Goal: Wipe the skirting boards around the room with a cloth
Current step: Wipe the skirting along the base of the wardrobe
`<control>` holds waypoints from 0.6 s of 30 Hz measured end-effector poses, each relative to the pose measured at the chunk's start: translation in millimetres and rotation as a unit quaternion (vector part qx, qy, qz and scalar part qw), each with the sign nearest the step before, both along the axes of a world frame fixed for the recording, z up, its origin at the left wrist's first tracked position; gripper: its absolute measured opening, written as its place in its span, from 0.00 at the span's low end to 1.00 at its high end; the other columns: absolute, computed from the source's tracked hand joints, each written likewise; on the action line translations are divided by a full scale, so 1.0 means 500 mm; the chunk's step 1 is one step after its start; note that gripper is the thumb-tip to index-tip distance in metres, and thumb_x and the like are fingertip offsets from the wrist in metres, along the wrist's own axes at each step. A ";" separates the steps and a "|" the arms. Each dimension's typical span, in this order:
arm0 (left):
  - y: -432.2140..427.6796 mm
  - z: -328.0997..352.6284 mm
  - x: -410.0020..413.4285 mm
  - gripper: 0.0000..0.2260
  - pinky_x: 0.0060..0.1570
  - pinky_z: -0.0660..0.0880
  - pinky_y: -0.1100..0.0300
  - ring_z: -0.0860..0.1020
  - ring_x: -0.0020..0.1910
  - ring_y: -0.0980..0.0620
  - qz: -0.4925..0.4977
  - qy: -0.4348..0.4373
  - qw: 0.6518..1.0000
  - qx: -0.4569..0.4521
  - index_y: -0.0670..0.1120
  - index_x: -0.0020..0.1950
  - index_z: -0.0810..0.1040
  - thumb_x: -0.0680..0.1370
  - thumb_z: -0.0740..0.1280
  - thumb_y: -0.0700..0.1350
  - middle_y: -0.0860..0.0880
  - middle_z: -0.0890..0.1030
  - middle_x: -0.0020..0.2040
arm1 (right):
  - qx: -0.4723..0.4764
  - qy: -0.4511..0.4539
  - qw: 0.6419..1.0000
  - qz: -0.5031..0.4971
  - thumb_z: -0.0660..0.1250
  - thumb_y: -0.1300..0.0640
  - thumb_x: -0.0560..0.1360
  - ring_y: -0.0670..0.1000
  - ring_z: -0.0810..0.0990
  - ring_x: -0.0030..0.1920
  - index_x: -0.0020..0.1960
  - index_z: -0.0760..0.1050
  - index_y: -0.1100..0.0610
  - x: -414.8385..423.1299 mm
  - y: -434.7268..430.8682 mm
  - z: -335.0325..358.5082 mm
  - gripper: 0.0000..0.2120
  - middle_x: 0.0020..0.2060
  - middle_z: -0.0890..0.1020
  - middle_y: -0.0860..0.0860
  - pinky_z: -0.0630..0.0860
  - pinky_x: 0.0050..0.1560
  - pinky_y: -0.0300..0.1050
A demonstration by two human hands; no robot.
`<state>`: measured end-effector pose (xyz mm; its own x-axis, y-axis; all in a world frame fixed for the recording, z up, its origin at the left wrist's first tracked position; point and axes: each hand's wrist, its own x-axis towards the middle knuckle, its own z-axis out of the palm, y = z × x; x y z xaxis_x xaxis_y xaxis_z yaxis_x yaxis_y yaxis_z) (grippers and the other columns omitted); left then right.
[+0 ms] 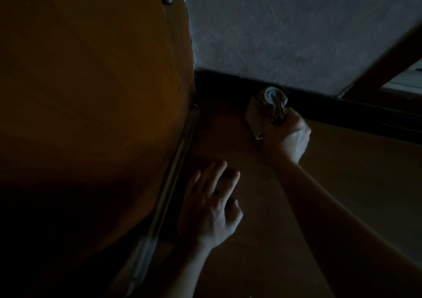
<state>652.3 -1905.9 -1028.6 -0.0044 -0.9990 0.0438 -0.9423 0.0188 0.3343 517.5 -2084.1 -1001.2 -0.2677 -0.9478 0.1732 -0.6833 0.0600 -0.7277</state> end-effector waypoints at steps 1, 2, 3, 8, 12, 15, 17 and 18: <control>0.000 0.002 0.000 0.27 0.74 0.63 0.43 0.61 0.78 0.50 0.000 -0.001 1.000 0.002 0.57 0.77 0.67 0.77 0.61 0.58 0.49 0.64 0.79 | 0.000 -0.004 1.000 0.018 0.61 0.39 0.72 0.50 0.80 0.44 0.51 0.78 0.55 0.007 -0.001 0.007 0.21 0.44 0.80 0.47 0.73 0.40 0.44; -0.002 0.002 0.000 0.27 0.74 0.63 0.43 0.61 0.78 0.50 0.000 -0.002 1.000 0.006 0.57 0.77 0.67 0.77 0.61 0.58 0.49 0.64 0.79 | 0.001 -0.006 0.999 0.034 0.57 0.35 0.70 0.47 0.78 0.42 0.50 0.79 0.55 0.014 -0.003 0.014 0.26 0.43 0.78 0.46 0.70 0.39 0.42; -0.003 0.001 0.000 0.27 0.74 0.63 0.43 0.61 0.78 0.50 -0.001 -0.001 1.000 0.007 0.57 0.77 0.67 0.77 0.61 0.58 0.49 0.63 0.79 | 0.004 -0.008 0.999 0.043 0.55 0.31 0.68 0.46 0.76 0.41 0.50 0.79 0.55 0.019 -0.005 0.018 0.31 0.42 0.76 0.44 0.68 0.38 0.41; 0.001 -0.004 0.003 0.27 0.75 0.62 0.44 0.59 0.79 0.50 0.002 0.002 1.000 0.005 0.58 0.77 0.66 0.77 0.62 0.58 0.50 0.62 0.80 | 0.019 -0.013 1.000 0.003 0.55 0.31 0.66 0.48 0.77 0.42 0.47 0.78 0.54 0.001 -0.001 0.012 0.29 0.41 0.74 0.42 0.69 0.39 0.44; -0.001 0.004 -0.005 0.28 0.74 0.63 0.42 0.60 0.79 0.49 0.005 -0.005 1.000 0.022 0.59 0.78 0.65 0.77 0.62 0.58 0.51 0.62 0.80 | 0.021 -0.022 0.999 0.037 0.55 0.29 0.66 0.47 0.75 0.42 0.50 0.79 0.55 0.000 -0.008 0.009 0.32 0.43 0.79 0.47 0.69 0.40 0.45; -0.001 0.014 -0.005 0.28 0.74 0.63 0.41 0.60 0.78 0.49 0.003 -0.008 0.999 0.032 0.59 0.77 0.66 0.76 0.63 0.59 0.51 0.62 0.80 | 0.041 -0.010 0.997 0.060 0.55 0.30 0.67 0.47 0.76 0.41 0.48 0.78 0.54 -0.019 -0.018 0.014 0.30 0.43 0.80 0.47 0.69 0.40 0.44; -0.002 0.015 -0.003 0.29 0.74 0.62 0.40 0.60 0.78 0.49 0.003 -0.013 0.999 0.034 0.58 0.77 0.67 0.76 0.63 0.61 0.51 0.62 0.80 | 0.051 0.001 0.997 0.057 0.59 0.35 0.70 0.49 0.78 0.42 0.48 0.78 0.55 -0.046 -0.020 0.011 0.24 0.43 0.81 0.49 0.69 0.40 0.44; -0.001 0.017 -0.004 0.29 0.74 0.62 0.40 0.60 0.78 0.50 -0.001 -0.014 0.999 0.035 0.57 0.77 0.68 0.75 0.63 0.61 0.51 0.61 0.80 | 0.056 0.005 0.997 0.057 0.62 0.39 0.71 0.51 0.80 0.44 0.49 0.78 0.55 -0.058 -0.017 0.009 0.20 0.44 0.82 0.50 0.69 0.41 0.44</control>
